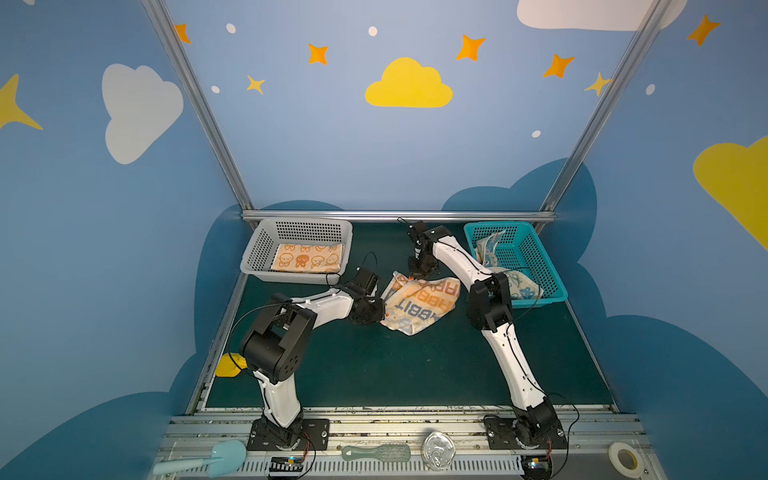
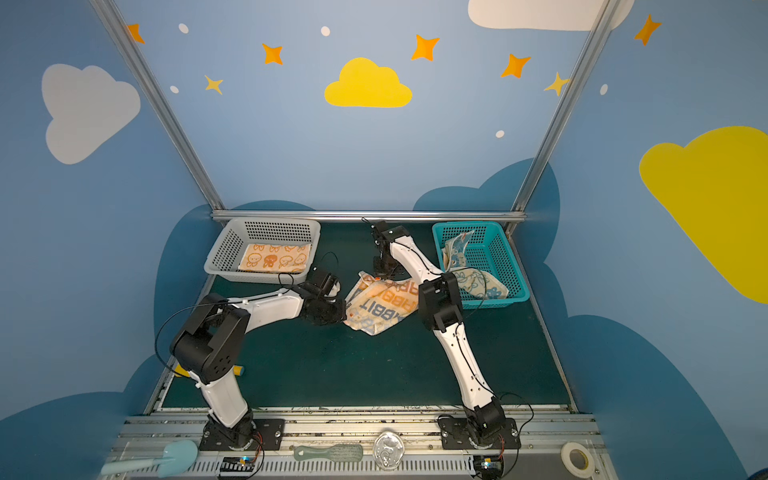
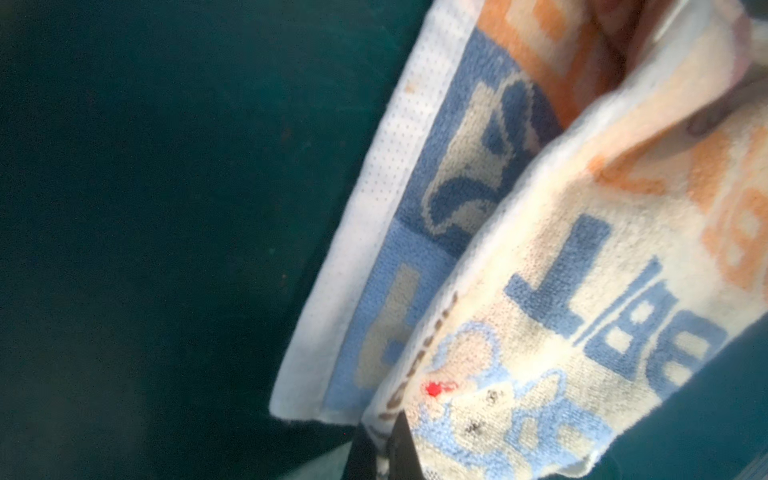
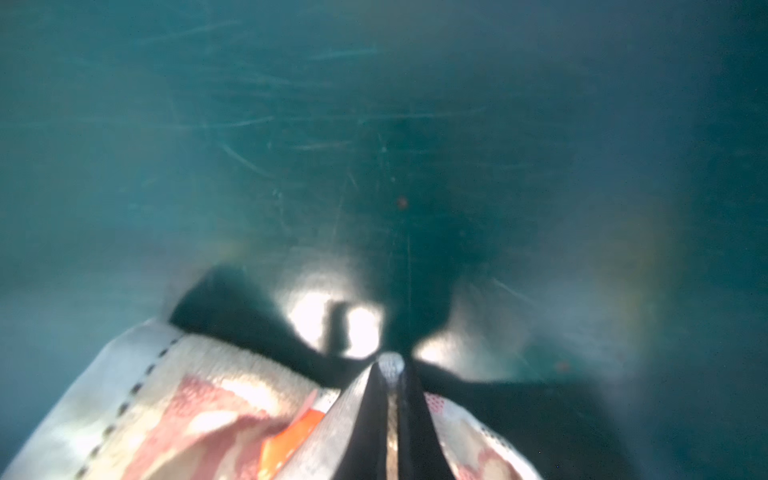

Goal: Fold and stack the towels
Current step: 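Lift the RABBIT towel high with both grippers, spreading it between them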

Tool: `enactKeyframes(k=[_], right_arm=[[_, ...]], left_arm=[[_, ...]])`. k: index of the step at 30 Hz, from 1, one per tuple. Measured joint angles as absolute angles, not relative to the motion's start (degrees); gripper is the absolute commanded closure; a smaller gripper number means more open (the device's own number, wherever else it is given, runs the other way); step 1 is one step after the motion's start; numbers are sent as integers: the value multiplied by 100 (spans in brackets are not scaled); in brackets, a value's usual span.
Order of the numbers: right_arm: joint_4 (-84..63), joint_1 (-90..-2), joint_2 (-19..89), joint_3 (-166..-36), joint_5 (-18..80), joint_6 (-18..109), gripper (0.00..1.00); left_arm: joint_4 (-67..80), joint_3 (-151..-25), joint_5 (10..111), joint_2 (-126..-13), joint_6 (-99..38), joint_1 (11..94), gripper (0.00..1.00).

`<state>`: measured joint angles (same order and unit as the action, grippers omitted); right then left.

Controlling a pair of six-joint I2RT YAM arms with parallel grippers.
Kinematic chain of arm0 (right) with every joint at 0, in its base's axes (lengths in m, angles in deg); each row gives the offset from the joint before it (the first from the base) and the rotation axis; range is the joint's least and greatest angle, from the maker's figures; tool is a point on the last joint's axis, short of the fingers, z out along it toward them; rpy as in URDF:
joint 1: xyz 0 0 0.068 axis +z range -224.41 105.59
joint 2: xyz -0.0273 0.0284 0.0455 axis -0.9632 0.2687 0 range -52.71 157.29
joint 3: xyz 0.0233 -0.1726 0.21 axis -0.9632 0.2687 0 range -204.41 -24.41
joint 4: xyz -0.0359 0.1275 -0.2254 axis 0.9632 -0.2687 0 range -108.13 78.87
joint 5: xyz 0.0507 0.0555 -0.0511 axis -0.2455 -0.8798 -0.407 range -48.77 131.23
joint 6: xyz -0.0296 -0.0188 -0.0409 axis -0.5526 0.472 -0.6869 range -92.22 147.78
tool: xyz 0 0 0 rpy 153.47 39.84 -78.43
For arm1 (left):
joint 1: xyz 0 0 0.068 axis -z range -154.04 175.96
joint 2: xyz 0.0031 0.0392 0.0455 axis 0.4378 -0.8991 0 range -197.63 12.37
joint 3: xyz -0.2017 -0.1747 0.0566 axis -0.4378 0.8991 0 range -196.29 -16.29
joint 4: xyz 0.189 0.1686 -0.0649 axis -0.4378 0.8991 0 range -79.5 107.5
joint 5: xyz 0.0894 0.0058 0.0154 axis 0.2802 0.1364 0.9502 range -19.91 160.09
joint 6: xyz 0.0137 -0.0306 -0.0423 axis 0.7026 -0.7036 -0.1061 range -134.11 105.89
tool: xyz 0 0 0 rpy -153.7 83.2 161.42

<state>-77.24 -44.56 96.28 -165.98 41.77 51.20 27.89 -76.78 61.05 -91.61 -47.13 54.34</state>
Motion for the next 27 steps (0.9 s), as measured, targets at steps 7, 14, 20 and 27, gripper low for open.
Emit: enactKeyframes(k=[7,14,20,27], right_arm=[[-7827,-4498,8498,-16596,4229,4945,100],[-7636,-4550,6690,-16789,4227,4779,100],[-7433,-4592,5829,-17149,4185,4633,100],[-7199,-4500,4693,-16712,3853,4405,100]], left_arm=[[3816,-9306,6518,-8960,-4188,5319,97],[4682,-11673,7368,-8735,-3058,4925,97],[5355,-13890,7698,-8733,-2188,4746,97],[5906,-14768,7692,-8250,-1574,4927,97]])
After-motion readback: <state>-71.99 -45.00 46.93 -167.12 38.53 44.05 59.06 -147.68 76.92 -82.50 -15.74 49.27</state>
